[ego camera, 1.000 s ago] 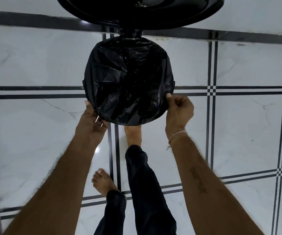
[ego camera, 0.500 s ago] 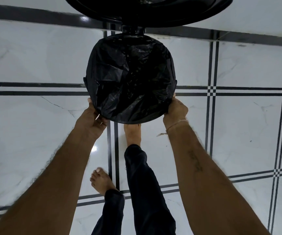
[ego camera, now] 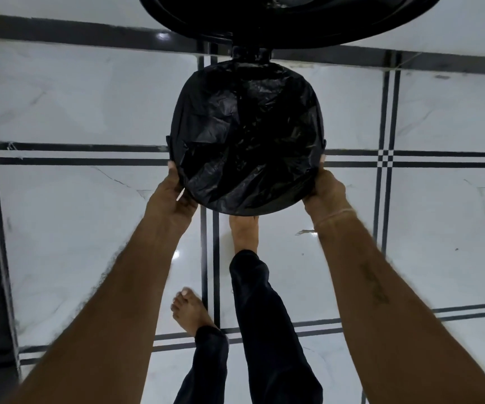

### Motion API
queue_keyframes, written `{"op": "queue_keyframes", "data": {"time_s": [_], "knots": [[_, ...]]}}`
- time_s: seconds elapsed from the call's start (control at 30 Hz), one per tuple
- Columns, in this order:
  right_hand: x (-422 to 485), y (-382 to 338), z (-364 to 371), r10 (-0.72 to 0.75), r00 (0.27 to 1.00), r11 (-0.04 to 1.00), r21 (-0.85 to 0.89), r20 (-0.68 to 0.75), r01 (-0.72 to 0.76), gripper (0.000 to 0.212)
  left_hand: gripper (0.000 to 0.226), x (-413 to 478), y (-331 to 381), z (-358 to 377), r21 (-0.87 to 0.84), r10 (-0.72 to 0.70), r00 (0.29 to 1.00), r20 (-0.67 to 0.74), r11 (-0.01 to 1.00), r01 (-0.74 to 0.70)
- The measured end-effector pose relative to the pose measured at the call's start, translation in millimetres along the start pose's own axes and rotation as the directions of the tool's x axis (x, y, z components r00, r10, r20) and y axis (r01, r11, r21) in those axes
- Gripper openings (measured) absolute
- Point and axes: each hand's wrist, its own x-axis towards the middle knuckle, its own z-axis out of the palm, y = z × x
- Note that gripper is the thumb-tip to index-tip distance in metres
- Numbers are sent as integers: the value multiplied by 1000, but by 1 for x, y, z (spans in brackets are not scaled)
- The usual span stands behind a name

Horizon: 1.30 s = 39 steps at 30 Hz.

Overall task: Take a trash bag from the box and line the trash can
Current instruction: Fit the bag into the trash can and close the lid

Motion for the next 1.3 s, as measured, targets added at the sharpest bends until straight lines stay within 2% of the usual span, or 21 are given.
{"op": "queue_keyframes", "data": {"time_s": [0.07,0.13,0.17,0.23,0.27,0.33,0.43,0.6,0.67,0.73,0.8,0.83,0.93,1.07,1.13,1.2,1.23,1.3], "knots": [[-3,3,-2,-66,996,998,-20,-60,65,28,31,0,0,1,42,17,998,-62,999,-14],[-7,-1,-2,-174,974,983,33,-144,181,27,32,0,4,3,147,161,973,-165,980,-137],[-8,-6,0,-220,967,973,36,-132,227,26,29,2,8,6,205,267,947,-181,951,-230],[-7,-16,8,-278,958,960,3,-73,279,19,16,6,19,14,272,415,906,-79,884,-381],[-6,-22,13,-281,958,959,12,-55,282,15,9,7,24,21,289,439,898,-2,860,-420],[-2,-34,19,-298,953,954,2,-53,299,25,19,12,34,29,326,447,891,81,833,-448],[2,-48,24,-279,959,957,-90,-41,275,29,37,24,44,33,357,425,904,46,838,-412],[15,-74,30,-47,997,967,-253,-53,32,29,33,31,54,35,386,286,958,-2,884,-263],[19,-80,33,21,999,975,-219,-40,-29,23,32,30,59,38,415,254,967,-16,882,-225],[18,-84,38,-24,1000,982,-185,16,26,29,31,29,65,42,445,227,974,4,872,-205],[17,-85,46,-99,991,978,-174,93,114,54,38,30,72,50,462,209,977,48,862,-207],[18,-88,50,-132,983,971,-185,126,154,58,38,31,76,55,472,217,974,64,853,-221],[26,-103,63,-121,982,940,-301,145,160,38,32,36,91,67,486,192,979,71,850,-202],[38,-110,68,11,992,915,-401,127,41,32,42,43,96,71,501,75,997,18,862,-74],[41,-110,66,34,986,928,-372,162,29,42,46,43,96,73,475,65,997,45,876,-79],[42,-111,65,38,975,932,-360,220,45,63,51,42,97,77,450,49,993,105,888,-91],[40,-114,64,35,967,929,-365,251,61,63,50,41,99,80,457,32,993,114,886,-81],[36,-121,67,30,961,916,-391,273,83,46,40,44,105,83,503,27,993,111,861,-80]]}}
